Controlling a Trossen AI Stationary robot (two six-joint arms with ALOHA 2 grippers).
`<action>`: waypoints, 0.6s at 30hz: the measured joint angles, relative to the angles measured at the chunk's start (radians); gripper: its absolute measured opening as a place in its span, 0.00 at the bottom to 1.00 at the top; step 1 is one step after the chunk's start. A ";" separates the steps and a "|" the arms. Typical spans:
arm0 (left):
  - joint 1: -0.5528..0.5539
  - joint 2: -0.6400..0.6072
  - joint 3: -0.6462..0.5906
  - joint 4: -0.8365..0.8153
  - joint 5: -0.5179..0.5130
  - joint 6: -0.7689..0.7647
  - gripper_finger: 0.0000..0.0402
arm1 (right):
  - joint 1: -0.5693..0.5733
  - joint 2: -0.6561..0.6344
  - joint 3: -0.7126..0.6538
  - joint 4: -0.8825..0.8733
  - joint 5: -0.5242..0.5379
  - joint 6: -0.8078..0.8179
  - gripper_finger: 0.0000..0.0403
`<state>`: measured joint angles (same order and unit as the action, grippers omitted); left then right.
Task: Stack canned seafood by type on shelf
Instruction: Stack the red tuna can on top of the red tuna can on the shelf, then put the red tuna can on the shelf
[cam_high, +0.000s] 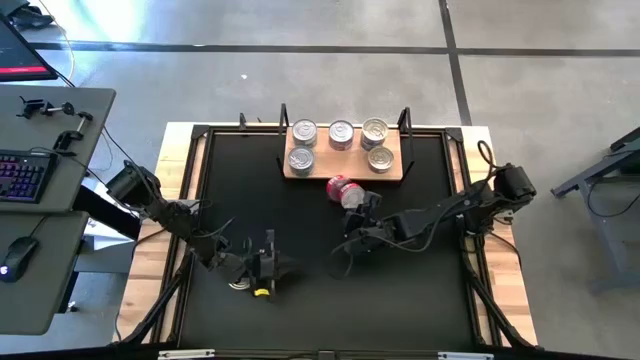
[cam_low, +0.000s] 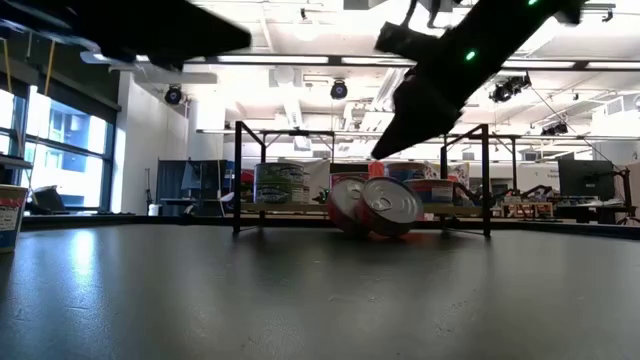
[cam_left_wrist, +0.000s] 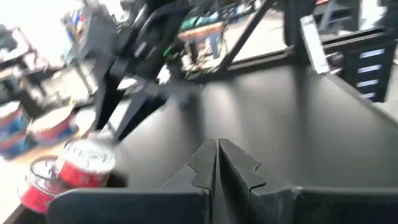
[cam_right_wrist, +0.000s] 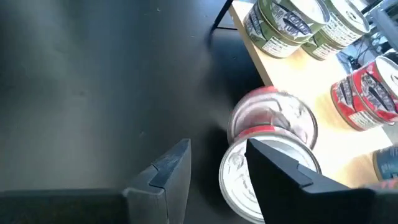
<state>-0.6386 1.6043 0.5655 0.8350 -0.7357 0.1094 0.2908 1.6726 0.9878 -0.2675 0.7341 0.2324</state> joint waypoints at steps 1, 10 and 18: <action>0.012 0.000 0.000 -0.020 -0.001 -0.026 0.02 | 0.012 -0.010 0.000 -0.019 0.000 0.019 0.36; 0.096 0.000 0.000 -0.205 0.000 -0.226 0.02 | 0.080 -0.064 -0.013 -0.317 -0.017 0.267 0.36; 0.108 0.000 0.000 -0.218 0.035 -0.247 0.02 | 0.153 -0.066 -0.124 -0.311 -0.107 0.404 0.40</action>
<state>-0.5304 1.6043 0.5655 0.6171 -0.7010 -0.1375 0.4441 1.6066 0.8640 -0.5787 0.6273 0.6365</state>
